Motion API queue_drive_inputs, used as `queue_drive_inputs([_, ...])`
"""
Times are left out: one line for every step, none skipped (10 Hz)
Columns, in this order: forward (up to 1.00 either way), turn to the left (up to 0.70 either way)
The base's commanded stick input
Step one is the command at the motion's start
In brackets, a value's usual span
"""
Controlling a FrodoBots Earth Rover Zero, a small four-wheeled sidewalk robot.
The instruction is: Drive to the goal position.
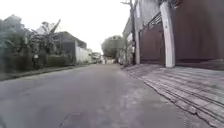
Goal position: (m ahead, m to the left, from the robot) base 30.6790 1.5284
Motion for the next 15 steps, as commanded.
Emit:
queue_drive_inputs([1.0, -0.3])
queue_drive_inputs([1.0, 0.06])
queue_drive_inputs([1.0, 0.06])
queue_drive_inputs([1.0, 0.06])
queue_drive_inputs([1.0, 0.06])
queue_drive_inputs([1.0, 0.06])
queue_drive_inputs([1.0, 0.06])
queue_drive_inputs([1.0, 0.06])
queue_drive_inputs([1.0, 0.06])
queue_drive_inputs([1.0, 0.06])
queue_drive_inputs([1.0, 0.06])
queue_drive_inputs([1.0, 0.06])
queue_drive_inputs([1.0, 0.06])
queue_drive_inputs([1.0, 0.06])
queue_drive_inputs([1.0, 0.06])
